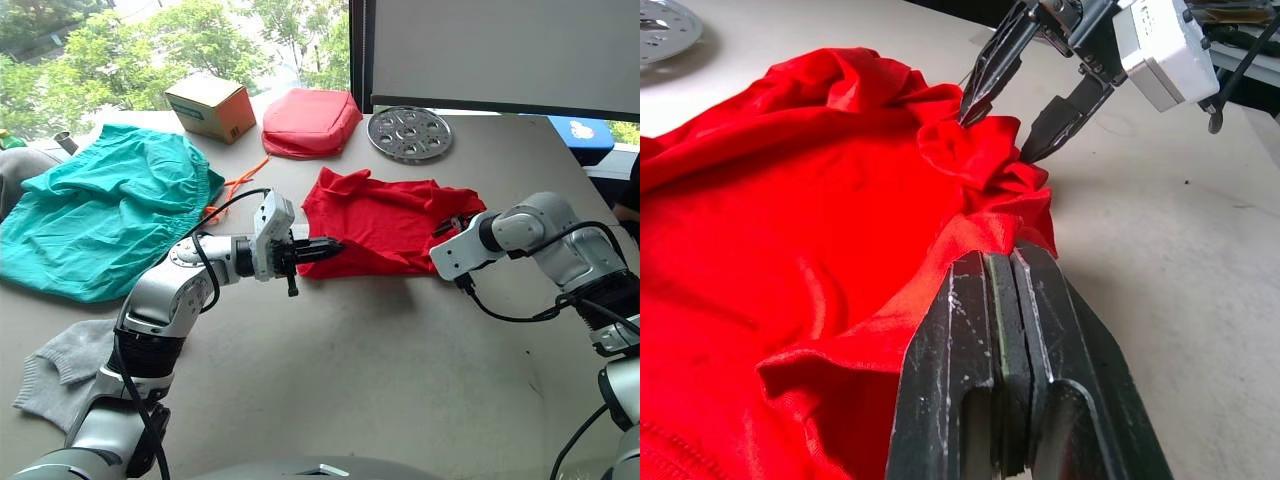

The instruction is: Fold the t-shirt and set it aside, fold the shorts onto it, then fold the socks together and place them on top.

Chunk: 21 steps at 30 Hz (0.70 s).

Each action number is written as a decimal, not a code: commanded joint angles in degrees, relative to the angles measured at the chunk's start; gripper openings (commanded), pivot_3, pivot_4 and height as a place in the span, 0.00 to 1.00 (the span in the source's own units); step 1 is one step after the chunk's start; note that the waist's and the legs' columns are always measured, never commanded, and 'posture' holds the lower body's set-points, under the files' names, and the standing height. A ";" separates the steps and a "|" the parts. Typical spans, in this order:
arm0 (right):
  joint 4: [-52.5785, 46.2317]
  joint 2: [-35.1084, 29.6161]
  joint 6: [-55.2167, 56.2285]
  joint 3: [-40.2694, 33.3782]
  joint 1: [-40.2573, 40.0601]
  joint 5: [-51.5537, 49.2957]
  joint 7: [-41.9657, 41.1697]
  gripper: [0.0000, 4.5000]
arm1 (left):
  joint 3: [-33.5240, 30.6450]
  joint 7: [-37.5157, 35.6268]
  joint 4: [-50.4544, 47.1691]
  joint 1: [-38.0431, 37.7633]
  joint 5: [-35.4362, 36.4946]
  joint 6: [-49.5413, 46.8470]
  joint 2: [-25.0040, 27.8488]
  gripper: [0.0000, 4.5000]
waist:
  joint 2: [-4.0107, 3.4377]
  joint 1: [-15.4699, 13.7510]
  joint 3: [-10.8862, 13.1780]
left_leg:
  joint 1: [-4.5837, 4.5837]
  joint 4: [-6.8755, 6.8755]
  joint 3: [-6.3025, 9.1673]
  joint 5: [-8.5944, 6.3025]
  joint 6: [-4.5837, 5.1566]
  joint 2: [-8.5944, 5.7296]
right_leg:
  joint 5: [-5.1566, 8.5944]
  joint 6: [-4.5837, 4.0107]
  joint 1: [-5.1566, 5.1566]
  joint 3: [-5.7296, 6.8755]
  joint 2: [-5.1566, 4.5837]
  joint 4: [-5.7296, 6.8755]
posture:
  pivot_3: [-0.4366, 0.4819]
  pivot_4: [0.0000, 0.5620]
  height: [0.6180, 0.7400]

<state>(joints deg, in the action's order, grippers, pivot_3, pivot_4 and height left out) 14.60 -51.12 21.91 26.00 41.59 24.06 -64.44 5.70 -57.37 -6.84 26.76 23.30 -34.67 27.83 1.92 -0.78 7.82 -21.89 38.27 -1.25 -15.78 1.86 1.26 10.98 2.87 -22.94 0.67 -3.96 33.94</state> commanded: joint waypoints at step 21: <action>-7.90 -1.12 -12.94 -8.24 -2.56 -7.46 -5.24 0.01 | -2.28 -0.81 -0.67 -2.92 1.38 2.96 4.12 0.00 | -0.04 -0.03 0.02 | 0.01 0.00 0.03 -0.01 0.01 0.00 | 0.00 -0.02 0.03 0.01 -0.01 0.00 | 0.48 0.27 0.99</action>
<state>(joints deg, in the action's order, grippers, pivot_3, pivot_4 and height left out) 9.21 -51.45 11.58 20.33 39.21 18.35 -69.05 4.52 -57.55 -7.07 23.76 24.04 -33.21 31.69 1.88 -0.82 7.85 -21.86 38.27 -1.22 -15.79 1.87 1.26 10.98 2.85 -22.86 0.69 -3.97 33.93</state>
